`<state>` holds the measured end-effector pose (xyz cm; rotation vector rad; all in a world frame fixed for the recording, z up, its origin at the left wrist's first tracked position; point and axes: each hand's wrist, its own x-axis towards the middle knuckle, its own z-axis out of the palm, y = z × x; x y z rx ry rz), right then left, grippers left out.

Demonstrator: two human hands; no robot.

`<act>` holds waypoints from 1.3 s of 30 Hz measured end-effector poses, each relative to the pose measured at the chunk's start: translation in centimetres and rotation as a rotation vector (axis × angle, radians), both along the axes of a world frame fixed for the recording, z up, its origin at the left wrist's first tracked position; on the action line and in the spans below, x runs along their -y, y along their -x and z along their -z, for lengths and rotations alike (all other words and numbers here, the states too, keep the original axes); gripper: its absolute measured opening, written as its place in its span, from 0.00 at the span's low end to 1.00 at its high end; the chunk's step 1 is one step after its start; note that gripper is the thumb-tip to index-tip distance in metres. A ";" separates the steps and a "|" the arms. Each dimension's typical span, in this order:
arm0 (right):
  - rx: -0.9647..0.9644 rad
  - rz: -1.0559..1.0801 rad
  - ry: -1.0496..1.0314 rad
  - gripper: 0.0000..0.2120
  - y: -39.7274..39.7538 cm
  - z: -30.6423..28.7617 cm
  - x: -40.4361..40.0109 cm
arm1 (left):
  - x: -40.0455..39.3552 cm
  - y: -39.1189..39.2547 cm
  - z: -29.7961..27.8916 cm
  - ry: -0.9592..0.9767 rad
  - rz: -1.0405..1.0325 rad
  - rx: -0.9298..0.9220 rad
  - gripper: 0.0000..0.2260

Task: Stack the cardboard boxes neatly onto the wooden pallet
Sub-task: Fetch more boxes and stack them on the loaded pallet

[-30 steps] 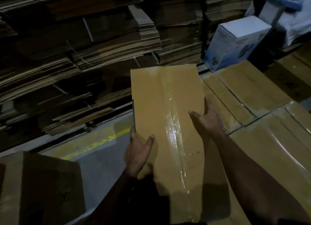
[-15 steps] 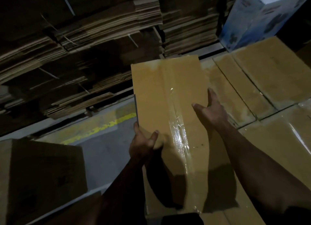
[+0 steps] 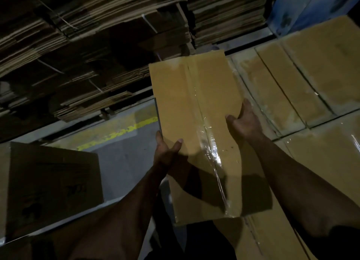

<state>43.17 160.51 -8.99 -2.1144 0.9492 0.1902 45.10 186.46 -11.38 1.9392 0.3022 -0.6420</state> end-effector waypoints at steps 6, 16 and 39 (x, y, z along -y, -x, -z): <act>-0.062 0.089 0.004 0.25 6.4 0.4 -1.3 | -1.4 3.9 0.3 0.027 -0.062 -0.079 0.25; -0.166 0.294 -0.097 0.37 19.8 1.1 -3.3 | -3.3 13.7 -0.9 0.042 -0.114 -0.207 0.27; 0.292 0.781 -0.589 0.23 21.9 4.4 -3.7 | -3.4 16.4 1.1 0.387 -0.235 -0.374 0.58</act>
